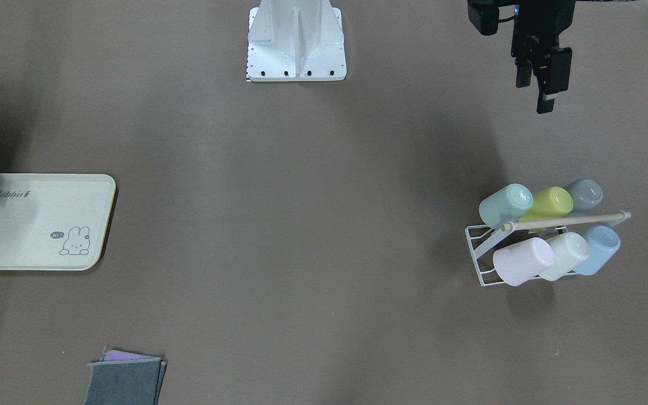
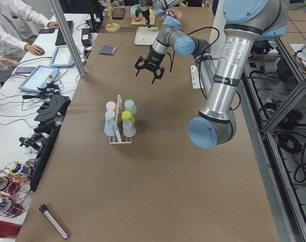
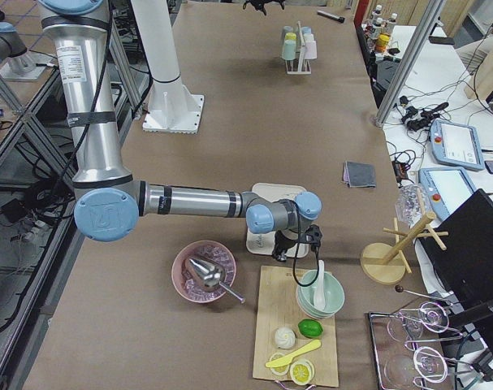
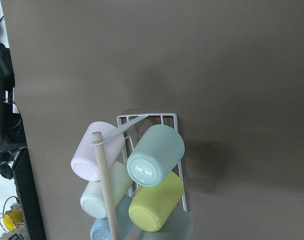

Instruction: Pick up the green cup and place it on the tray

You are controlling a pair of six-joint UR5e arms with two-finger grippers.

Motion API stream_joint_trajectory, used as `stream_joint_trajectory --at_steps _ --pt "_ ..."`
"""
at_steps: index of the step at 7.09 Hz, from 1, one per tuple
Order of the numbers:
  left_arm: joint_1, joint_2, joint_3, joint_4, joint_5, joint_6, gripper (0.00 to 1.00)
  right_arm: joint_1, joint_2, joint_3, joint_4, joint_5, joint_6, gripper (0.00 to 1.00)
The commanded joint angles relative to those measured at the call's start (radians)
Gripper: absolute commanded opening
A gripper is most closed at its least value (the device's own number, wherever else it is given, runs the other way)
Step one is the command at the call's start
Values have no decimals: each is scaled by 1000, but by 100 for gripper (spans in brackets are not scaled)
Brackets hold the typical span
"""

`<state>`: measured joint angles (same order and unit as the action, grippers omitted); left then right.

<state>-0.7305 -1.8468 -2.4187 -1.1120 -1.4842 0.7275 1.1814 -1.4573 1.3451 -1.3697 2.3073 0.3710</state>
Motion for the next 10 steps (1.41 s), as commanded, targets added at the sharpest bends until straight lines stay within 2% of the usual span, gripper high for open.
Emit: stream_joint_trajectory --at_steps 1,2,5,10 --pt "106 70 6 -35 233 139 98 0 0 -7 1 0 -4 0" --pt "226 75 47 -51 392 151 98 0 -2 -7 0 1 -6 0" --pt "350 72 183 -51 621 150 98 0 0 -3 1 6 -6 0" --pt "376 89 370 -55 814 144 98 85 -2 51 1 104 -4 0"
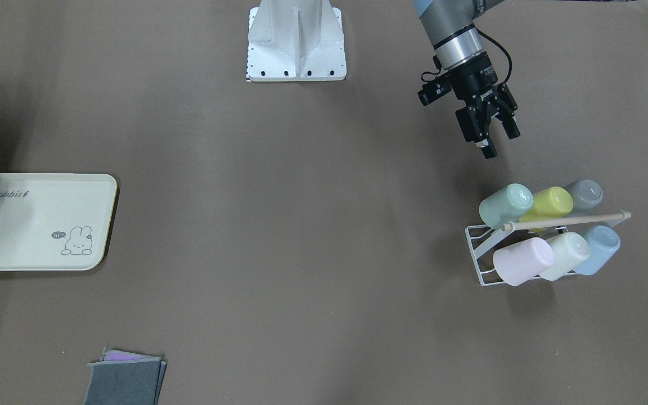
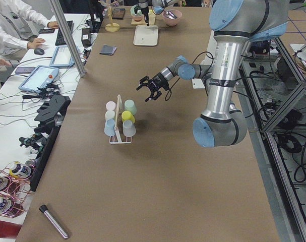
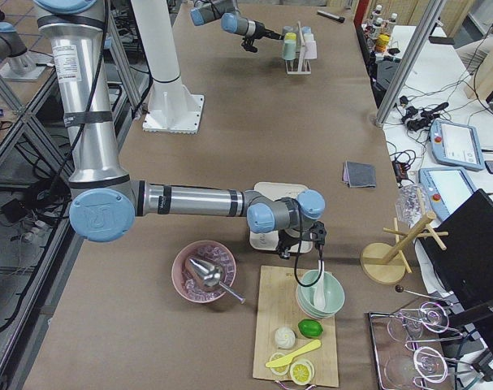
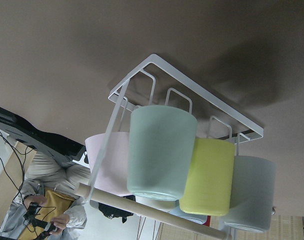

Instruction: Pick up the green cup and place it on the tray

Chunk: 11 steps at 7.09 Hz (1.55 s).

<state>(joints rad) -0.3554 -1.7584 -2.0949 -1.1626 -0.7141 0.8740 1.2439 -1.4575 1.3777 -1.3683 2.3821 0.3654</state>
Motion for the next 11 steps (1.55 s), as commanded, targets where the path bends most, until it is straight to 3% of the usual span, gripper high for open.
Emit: stream_joint_trajectory --at_steps 1,7,11 --pt "1 -1 64 -5 51 -4 98 35 -3 38 0 48 9 0" --pt "58 -56 237 -6 117 -12 98 49 0 129 0 228 124 0" --pt "58 -53 266 -6 116 -44 98 65 -1 141 0 267 124 0"
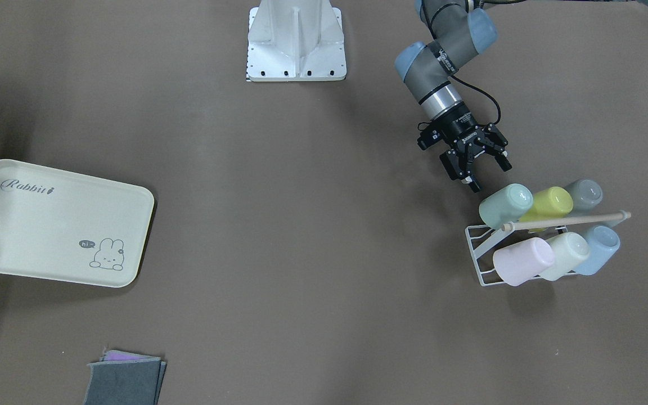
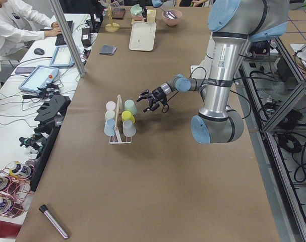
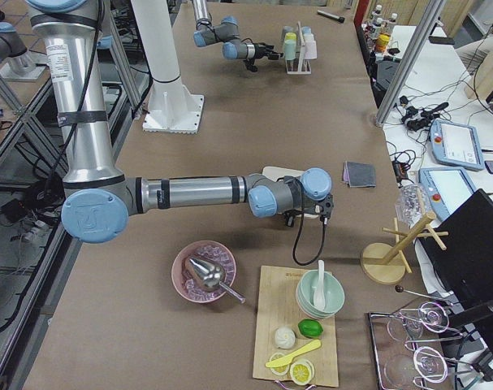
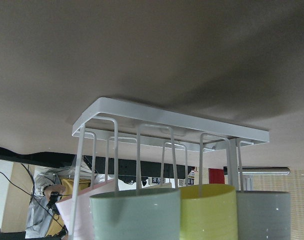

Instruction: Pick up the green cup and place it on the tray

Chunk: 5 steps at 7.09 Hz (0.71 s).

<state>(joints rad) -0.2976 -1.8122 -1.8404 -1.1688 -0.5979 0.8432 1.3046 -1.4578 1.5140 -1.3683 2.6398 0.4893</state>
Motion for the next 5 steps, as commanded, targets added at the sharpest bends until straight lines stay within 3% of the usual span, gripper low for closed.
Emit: stream_joint_trajectory --at_steps 1,5 --pt "0 2 12 0 0 -13 98 4 1 5 0 8 0 0" --pt "8 -12 24 -2 0 -10 98 7 -4 20 -3 12 -3 0"
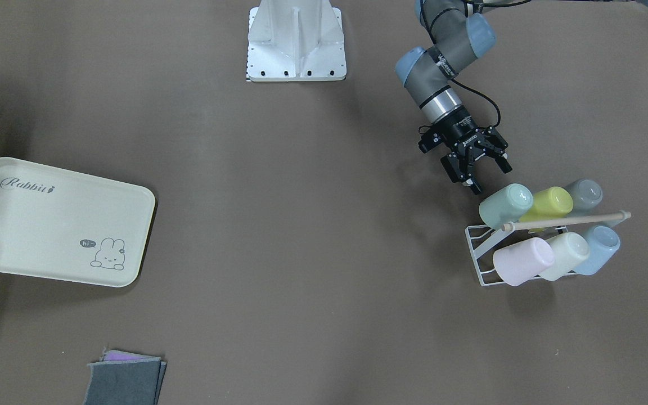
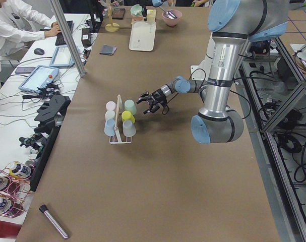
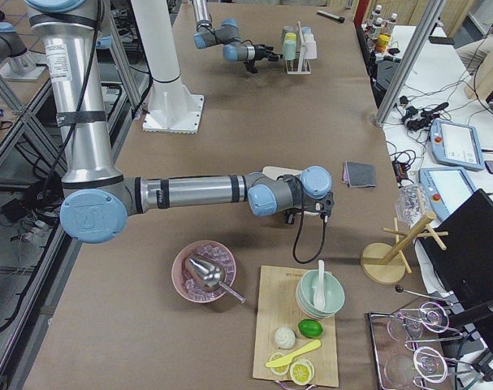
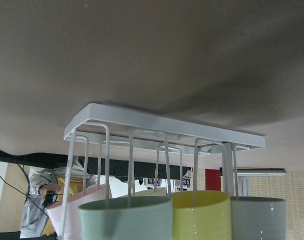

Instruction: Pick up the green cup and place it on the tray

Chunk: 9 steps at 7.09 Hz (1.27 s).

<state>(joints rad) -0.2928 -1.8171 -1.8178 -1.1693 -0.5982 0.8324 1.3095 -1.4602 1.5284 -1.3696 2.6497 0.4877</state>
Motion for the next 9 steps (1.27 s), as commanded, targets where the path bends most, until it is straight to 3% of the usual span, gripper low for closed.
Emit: stream_joint_trajectory --at_steps 1,6,9 --pt "4 -8 2 -1 0 -1 98 8 0 7 -3 4 -1 0" --pt "6 -13 54 -45 2 2 98 -27 3 7 -14 -7 2 0" --pt "4 -14 32 -46 72 8 98 -102 61 6 -55 -14 5 0"
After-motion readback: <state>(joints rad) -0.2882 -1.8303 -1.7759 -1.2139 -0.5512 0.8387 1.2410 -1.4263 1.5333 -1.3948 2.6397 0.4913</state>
